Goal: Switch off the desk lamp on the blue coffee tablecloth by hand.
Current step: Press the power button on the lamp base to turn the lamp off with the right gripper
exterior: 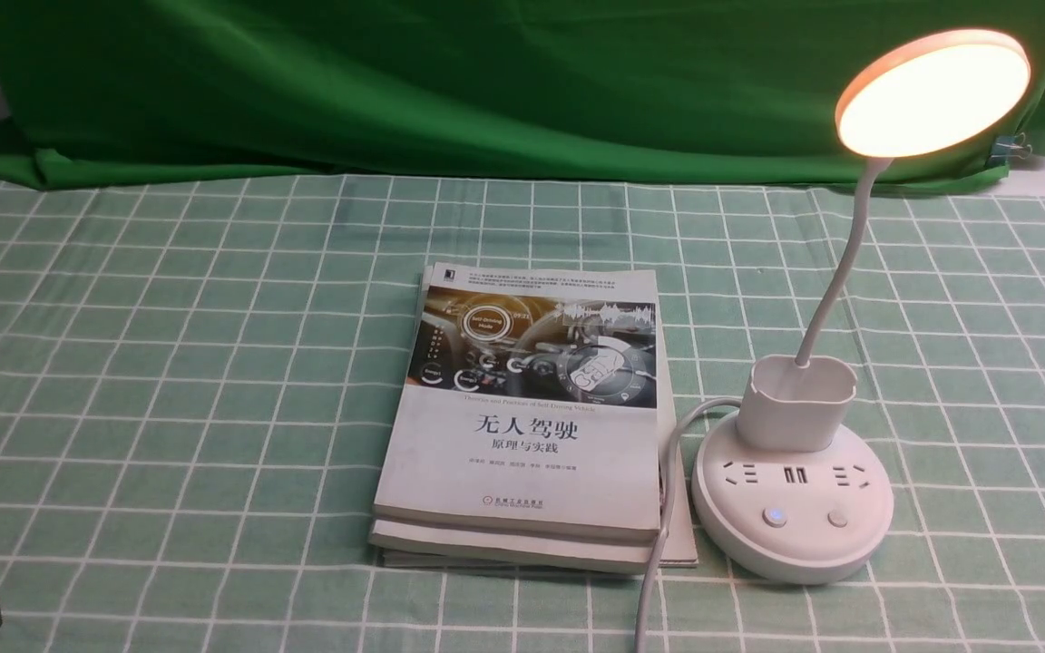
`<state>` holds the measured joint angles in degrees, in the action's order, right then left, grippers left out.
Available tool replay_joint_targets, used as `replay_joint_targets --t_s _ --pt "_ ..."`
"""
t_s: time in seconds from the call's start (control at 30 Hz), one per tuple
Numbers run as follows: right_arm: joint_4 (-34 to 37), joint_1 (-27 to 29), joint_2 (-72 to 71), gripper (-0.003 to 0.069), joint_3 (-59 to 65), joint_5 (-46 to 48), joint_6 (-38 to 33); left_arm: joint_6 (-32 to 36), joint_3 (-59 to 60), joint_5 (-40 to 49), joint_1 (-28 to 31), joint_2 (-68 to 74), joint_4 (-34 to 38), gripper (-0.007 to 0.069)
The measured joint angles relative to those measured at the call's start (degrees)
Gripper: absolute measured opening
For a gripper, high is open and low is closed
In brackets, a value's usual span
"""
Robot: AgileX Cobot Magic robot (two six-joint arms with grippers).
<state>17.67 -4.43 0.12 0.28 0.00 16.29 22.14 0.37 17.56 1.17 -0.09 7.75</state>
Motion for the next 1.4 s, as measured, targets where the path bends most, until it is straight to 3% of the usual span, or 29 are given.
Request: replay_joint_targets --t_s 0.13,0.23,0.43,0.6,0.97,1.4 --pt "0.23 -0.27 0.2 0.0165 -0.48 0.89 0.47 0.0 0.0 0.0 0.0 0.0 0.0 0.0" --pt "0.48 -1.72 5.07 0.0071 -6.38 10.27 -3.86 0.0 0.0 0.0 0.0 0.0 0.0 0.0" --pt "-0.52 -4.41 29.96 0.0041 -27.95 35.95 -17.63 0.0 0.0 0.0 0.0 0.0 0.0 0.0" --pt "-4.66 -4.56 49.31 0.0039 -38.16 49.36 -21.32 0.0 0.0 0.0 0.0 0.0 0.0 0.0" --pt "-5.56 -13.76 79.87 0.0039 -50.0 48.03 -23.56 0.0 0.0 0.0 0.0 0.0 0.0 0.0" --pt "-9.11 -13.84 90.46 0.0039 -55.45 45.86 -21.81 0.0 0.0 0.0 0.0 0.0 0.0 0.0"
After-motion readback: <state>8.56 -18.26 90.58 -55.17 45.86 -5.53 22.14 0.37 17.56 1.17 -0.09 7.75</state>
